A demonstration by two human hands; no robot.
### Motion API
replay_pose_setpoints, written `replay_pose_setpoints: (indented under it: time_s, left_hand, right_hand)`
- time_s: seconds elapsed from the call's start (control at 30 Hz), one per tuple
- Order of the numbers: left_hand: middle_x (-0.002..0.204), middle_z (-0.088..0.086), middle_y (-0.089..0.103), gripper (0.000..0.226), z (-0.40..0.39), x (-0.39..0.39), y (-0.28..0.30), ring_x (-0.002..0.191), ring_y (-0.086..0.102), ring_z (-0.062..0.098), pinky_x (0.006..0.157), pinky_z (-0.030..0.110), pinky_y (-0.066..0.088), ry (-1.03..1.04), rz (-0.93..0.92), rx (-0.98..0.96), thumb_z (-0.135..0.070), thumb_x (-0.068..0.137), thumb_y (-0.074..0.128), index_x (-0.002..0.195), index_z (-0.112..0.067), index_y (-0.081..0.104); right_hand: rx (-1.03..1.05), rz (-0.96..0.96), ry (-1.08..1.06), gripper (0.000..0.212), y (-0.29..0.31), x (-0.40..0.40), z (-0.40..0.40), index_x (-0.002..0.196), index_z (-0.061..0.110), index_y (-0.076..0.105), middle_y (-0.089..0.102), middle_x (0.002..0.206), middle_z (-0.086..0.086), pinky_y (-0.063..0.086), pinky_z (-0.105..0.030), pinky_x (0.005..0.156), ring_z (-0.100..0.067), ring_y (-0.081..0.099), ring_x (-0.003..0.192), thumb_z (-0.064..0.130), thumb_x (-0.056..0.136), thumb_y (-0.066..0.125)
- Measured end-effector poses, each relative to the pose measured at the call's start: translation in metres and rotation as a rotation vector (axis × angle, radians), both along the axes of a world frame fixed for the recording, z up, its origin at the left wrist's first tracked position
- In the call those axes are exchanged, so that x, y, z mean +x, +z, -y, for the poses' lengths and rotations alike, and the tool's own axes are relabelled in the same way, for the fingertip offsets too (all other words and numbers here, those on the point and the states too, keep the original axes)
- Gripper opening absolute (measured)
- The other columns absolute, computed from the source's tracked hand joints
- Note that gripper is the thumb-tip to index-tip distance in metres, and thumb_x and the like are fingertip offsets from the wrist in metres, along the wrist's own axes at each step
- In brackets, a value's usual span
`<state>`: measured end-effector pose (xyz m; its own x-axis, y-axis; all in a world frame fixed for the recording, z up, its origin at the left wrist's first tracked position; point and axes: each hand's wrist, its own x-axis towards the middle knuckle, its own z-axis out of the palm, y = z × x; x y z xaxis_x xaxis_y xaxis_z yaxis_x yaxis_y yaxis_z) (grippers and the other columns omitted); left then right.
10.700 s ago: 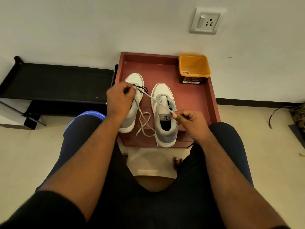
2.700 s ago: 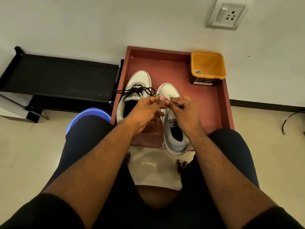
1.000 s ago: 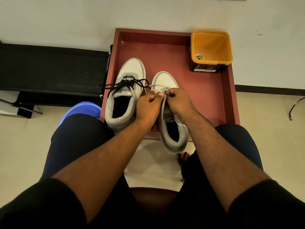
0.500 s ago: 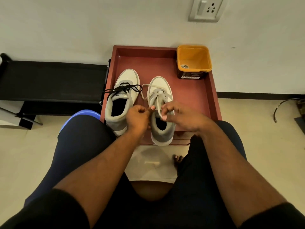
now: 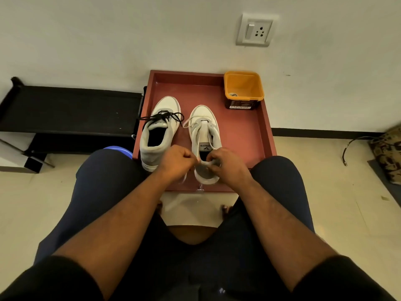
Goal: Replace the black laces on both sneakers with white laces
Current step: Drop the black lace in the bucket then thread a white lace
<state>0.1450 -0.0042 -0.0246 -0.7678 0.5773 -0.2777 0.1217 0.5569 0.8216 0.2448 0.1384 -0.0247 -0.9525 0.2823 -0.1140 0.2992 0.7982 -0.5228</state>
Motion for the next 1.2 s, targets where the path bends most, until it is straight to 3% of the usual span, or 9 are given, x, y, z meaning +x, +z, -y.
replay_pose_setpoints:
  time_s: [0.07,0.17,0.27,0.5,0.73,0.87,0.97,1.1,1.2]
  left_hand:
    - [0.050,-0.004,0.056,0.036,0.009,0.010,-0.004,0.047,0.049,0.009,0.051,0.022,0.043,-0.219,-0.003,-0.121,-0.014,0.082,0.071,0.047,-0.021,0.063]
    - [0.079,0.005,0.071,0.013,0.015,0.025,-0.012,0.072,0.065,0.015,0.071,0.028,0.052,-0.595,0.015,-0.460,-0.019,0.086,0.070,0.083,-0.008,0.076]
    - [0.107,0.008,0.070,0.026,0.015,0.025,-0.025,0.098,0.065,0.023,0.083,0.031,0.050,-0.632,-0.009,-0.705,-0.026,0.090,0.065,0.107,-0.007,0.071]
    - [0.125,0.012,0.063,0.048,-0.006,-0.008,-0.042,0.115,0.059,0.025,0.099,0.038,0.047,0.082,-0.065,-0.107,-0.013,0.085,0.068,0.132,-0.007,0.056]
    - [0.077,0.008,0.073,0.009,-0.015,-0.013,-0.053,0.067,0.066,0.019,0.068,0.034,0.056,0.134,-0.147,-0.036,-0.014,0.084,0.068,0.086,-0.008,0.075]
    - [0.059,0.012,0.063,0.021,-0.014,-0.013,-0.047,0.053,0.058,0.021,0.058,0.036,0.052,-0.047,-0.160,-0.204,-0.012,0.080,0.066,0.060,-0.006,0.066]
    - [0.070,0.015,0.070,0.013,-0.010,-0.003,-0.046,0.062,0.065,0.025,0.066,0.036,0.056,-0.262,-0.038,-0.433,-0.013,0.080,0.066,0.072,-0.005,0.074]
    - [0.075,0.009,0.068,0.006,-0.011,-0.002,-0.047,0.074,0.067,0.030,0.071,0.037,0.057,-0.129,-0.032,-0.364,-0.018,0.080,0.068,0.082,-0.013,0.071]
    - [0.100,0.003,0.066,0.049,-0.011,-0.009,-0.044,0.088,0.064,0.020,0.077,0.034,0.054,0.031,0.021,-0.177,-0.017,0.077,0.075,0.124,-0.017,0.060]
  right_hand:
    - [-0.002,-0.047,-0.054,0.017,-0.003,-0.005,0.002,0.100,0.014,0.068,0.064,0.100,-0.004,0.047,-0.034,0.079,-0.020,0.058,0.092,0.017,0.083,0.068]
    - [-0.030,-0.103,-0.122,0.018,-0.006,-0.010,0.005,0.102,0.013,0.067,0.062,0.100,-0.002,0.042,-0.025,0.077,-0.016,0.055,0.091,0.017,0.085,0.067]
    - [-0.074,-0.110,-0.142,0.021,-0.010,-0.012,0.004,0.107,0.012,0.066,0.060,0.104,-0.002,0.039,-0.022,0.080,-0.014,0.054,0.094,0.015,0.086,0.067]
    - [-0.140,-0.140,-0.138,0.028,-0.015,-0.011,-0.004,0.106,0.010,0.067,0.056,0.106,-0.002,0.035,-0.006,0.080,-0.008,0.047,0.095,0.005,0.079,0.073]
    - [-0.148,-0.128,-0.142,0.031,-0.018,-0.014,-0.007,0.106,0.009,0.068,0.053,0.109,-0.001,0.031,-0.001,0.078,-0.006,0.044,0.097,0.002,0.077,0.074]
    - [-0.159,-0.141,-0.159,0.029,-0.020,-0.016,-0.008,0.103,0.009,0.069,0.055,0.107,-0.003,0.031,-0.008,0.078,-0.007,0.045,0.095,0.002,0.076,0.074]
    - [-0.143,-0.135,-0.174,0.027,-0.022,-0.018,-0.009,0.103,0.012,0.069,0.057,0.105,0.000,0.033,-0.014,0.080,-0.006,0.046,0.094,0.006,0.077,0.074]
    - [-0.248,-0.148,-0.159,0.033,-0.021,-0.017,-0.013,0.104,0.014,0.069,0.055,0.106,0.003,0.036,-0.006,0.080,-0.003,0.046,0.095,0.004,0.073,0.077]
    - [-0.451,-0.203,-0.288,0.038,-0.016,-0.016,-0.021,0.112,0.023,0.066,0.052,0.113,0.008,0.038,-0.006,0.088,0.000,0.049,0.099,0.006,0.079,0.072]
